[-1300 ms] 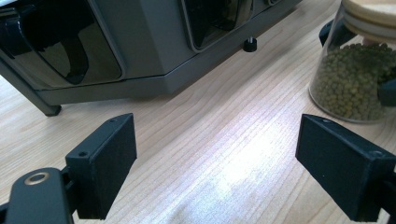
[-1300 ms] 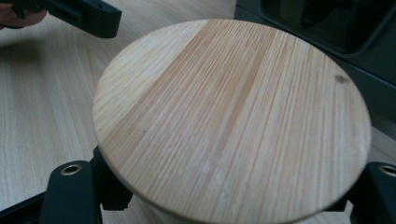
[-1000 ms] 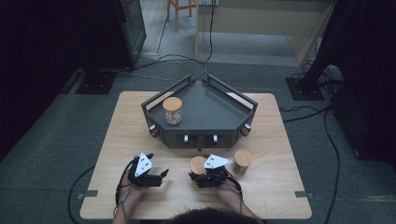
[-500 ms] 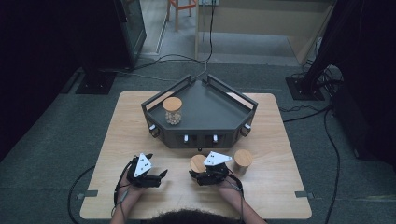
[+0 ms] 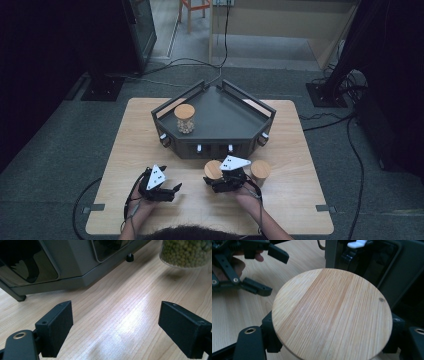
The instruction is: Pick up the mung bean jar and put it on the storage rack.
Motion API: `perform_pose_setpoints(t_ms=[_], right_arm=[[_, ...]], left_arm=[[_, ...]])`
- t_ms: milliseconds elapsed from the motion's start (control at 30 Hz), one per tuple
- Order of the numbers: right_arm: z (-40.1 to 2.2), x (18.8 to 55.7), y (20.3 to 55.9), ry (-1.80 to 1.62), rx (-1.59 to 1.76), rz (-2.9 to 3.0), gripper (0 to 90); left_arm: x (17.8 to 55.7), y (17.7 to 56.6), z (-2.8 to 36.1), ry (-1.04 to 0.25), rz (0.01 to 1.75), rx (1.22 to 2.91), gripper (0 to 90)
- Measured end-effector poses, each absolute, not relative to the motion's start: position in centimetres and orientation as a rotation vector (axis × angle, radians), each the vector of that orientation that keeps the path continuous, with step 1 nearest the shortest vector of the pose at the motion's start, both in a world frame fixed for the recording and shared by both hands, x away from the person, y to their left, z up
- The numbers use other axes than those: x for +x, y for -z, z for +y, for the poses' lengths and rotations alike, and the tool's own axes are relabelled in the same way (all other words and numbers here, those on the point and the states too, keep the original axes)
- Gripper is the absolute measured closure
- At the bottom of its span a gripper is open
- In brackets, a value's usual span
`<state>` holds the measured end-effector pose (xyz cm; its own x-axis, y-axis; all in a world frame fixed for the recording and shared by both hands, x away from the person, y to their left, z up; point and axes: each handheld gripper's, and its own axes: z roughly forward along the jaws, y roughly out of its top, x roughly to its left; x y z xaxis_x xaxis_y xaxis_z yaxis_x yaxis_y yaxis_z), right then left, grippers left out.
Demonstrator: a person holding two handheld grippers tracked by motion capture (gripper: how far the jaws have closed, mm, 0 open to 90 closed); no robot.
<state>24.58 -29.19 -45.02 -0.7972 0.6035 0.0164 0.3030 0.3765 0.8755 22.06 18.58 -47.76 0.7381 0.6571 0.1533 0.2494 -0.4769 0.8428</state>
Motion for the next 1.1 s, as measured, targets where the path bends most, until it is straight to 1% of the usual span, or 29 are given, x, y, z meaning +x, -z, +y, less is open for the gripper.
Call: perform_pose_setpoints(t_ms=[1100], right_arm=[[-29.7, 26.0, 42.0, -1.395, 0.787, 2.335, 25.5]], left_arm=[[22.1, 47.7, 18.7, -0.598, 0.703, 2.065, 12.4]])
